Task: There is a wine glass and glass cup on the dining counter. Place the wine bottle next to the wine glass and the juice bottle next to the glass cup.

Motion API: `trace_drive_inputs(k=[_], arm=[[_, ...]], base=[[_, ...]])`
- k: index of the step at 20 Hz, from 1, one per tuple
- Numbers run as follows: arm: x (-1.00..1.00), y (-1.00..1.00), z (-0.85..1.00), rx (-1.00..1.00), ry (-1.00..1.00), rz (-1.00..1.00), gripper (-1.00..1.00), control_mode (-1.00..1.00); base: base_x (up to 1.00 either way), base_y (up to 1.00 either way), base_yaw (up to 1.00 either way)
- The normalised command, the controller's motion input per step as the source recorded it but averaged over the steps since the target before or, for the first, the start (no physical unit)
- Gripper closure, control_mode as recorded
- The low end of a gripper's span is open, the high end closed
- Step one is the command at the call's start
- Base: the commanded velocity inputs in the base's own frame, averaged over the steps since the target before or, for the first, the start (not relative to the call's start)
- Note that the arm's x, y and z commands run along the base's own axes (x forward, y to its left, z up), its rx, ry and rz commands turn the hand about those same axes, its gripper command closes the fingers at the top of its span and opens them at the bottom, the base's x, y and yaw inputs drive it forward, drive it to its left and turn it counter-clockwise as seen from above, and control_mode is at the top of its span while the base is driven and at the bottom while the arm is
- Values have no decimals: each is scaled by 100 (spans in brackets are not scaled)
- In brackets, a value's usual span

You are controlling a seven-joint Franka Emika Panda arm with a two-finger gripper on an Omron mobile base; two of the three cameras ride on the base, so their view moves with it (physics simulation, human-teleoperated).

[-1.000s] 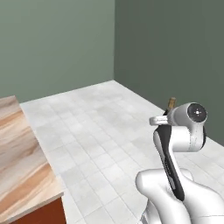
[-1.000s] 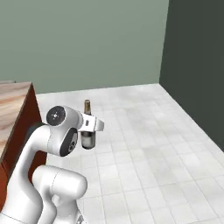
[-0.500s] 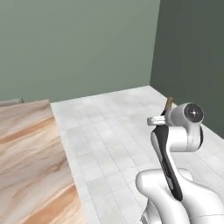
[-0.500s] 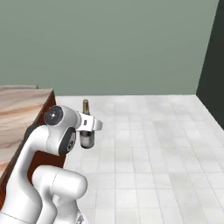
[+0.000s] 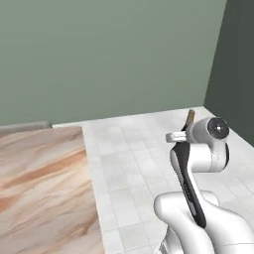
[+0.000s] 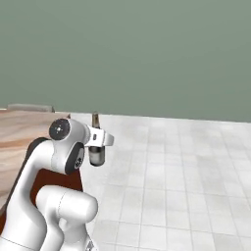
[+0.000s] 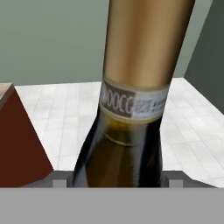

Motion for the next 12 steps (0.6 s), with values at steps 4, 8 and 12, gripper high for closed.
trace_drive_inputs(k=[4,8,12], arm=[[0,0,0,0,0,0,100,100],[0,0,0,0,0,0,100,100],[0,0,0,0,0,0,100,100]], base=[[80,-28,18],[80,-35,7],[79,-38,3]])
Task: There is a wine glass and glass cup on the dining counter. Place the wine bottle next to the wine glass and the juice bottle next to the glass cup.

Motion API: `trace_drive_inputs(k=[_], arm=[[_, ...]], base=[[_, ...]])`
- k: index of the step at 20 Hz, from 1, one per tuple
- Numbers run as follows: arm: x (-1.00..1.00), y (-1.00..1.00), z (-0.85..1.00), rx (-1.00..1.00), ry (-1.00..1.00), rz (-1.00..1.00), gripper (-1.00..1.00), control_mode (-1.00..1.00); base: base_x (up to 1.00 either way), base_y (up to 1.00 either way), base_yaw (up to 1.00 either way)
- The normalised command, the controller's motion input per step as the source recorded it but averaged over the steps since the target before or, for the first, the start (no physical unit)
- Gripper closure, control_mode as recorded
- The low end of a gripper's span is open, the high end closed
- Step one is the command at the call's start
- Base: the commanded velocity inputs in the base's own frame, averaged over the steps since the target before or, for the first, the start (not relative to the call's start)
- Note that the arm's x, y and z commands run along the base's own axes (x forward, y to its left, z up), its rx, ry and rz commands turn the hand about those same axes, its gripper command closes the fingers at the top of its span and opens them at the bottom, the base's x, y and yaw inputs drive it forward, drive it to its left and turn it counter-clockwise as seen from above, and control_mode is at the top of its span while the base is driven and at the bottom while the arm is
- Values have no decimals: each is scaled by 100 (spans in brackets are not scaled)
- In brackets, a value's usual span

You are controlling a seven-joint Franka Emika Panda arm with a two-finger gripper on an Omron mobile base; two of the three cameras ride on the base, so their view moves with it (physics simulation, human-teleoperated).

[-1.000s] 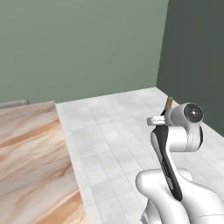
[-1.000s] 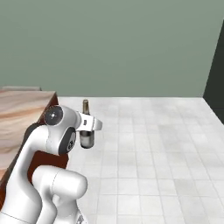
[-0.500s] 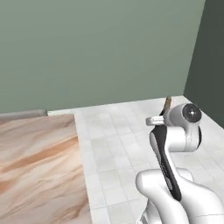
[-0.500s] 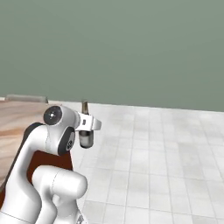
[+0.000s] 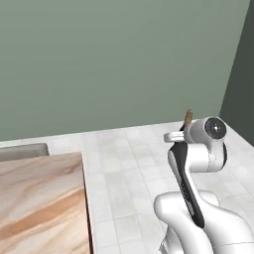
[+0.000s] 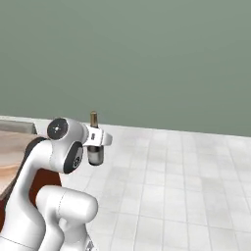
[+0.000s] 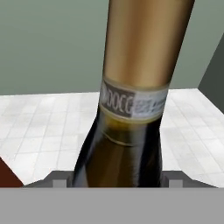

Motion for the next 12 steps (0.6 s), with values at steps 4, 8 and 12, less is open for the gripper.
trace_drive_inputs(k=[4,8,12], arm=[[0,0,0,0,0,0,100,100],[0,0,0,0,0,0,100,100],[0,0,0,0,0,0,100,100]], base=[[79,-36,6],[80,-33,9],[80,-32,11]])
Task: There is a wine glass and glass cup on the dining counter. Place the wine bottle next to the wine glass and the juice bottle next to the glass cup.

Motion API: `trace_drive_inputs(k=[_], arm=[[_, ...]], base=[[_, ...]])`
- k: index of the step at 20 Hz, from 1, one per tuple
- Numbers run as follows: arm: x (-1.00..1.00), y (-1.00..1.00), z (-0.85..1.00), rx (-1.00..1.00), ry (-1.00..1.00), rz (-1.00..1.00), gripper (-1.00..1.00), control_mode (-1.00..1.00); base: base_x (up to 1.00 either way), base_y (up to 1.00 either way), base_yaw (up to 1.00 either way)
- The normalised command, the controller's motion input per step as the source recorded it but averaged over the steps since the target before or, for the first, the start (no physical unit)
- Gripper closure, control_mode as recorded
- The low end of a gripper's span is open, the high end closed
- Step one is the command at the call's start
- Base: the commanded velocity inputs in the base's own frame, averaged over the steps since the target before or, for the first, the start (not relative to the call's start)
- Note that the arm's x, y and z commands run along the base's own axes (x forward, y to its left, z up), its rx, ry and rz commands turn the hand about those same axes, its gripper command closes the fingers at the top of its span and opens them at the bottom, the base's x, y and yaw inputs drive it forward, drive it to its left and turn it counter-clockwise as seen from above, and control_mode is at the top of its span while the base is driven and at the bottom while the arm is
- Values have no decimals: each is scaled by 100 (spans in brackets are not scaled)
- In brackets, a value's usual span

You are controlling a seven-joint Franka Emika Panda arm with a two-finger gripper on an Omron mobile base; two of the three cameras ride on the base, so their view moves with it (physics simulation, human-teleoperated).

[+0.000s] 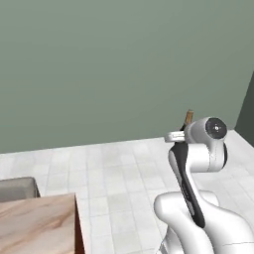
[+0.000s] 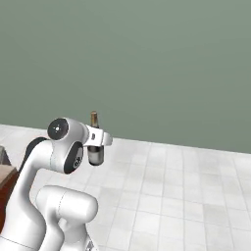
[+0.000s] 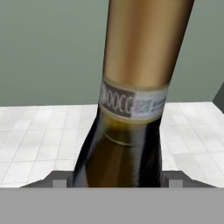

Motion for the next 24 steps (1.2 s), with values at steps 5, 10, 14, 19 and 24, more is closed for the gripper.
trace_drive_inputs(k=[5,10,14,19,24], arm=[[0,0,0,0,0,0,100,100],[0,0,0,0,0,0,100,100],[0,0,0,0,0,0,100,100],[0,0,0,0,0,0,100,100],[0,0,0,0,0,0,100,100]], base=[[81,-28,14],[79,-27,17],[74,-18,33],[64,-8,54],[56,-4,65]])
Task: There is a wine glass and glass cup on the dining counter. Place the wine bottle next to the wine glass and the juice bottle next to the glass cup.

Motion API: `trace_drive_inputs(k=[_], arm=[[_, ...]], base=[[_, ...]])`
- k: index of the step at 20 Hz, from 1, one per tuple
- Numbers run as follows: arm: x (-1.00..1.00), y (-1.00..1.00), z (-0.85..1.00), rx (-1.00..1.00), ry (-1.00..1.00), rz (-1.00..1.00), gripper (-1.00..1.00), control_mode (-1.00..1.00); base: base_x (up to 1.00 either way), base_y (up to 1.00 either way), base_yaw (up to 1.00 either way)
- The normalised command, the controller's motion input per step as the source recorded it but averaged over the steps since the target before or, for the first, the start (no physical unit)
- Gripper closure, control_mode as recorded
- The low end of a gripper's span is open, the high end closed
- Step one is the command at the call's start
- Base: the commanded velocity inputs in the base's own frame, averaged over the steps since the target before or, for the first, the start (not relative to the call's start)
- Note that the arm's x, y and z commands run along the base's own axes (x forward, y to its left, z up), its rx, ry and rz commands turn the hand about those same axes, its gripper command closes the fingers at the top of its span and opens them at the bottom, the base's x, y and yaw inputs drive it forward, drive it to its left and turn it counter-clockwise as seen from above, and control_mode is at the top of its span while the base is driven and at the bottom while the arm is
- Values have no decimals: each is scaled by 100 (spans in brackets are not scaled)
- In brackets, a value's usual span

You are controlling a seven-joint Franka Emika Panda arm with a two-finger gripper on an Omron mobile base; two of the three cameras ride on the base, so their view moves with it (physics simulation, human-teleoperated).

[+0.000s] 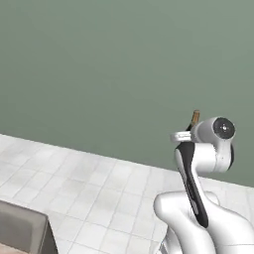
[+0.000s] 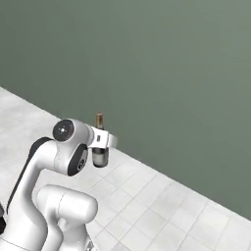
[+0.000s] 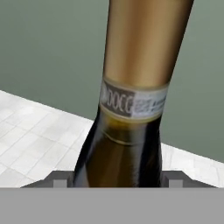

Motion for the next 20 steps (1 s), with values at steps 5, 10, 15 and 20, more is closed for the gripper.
trace_drive_inputs(k=[5,10,15,20], arm=[[0,0,0,0,0,0,100,100],[0,0,0,0,0,0,100,100],[0,0,0,0,0,0,100,100],[0,0,0,0,0,0,100,100]], base=[[53,-4,67],[61,-23,35],[67,-29,22],[64,-28,31]])
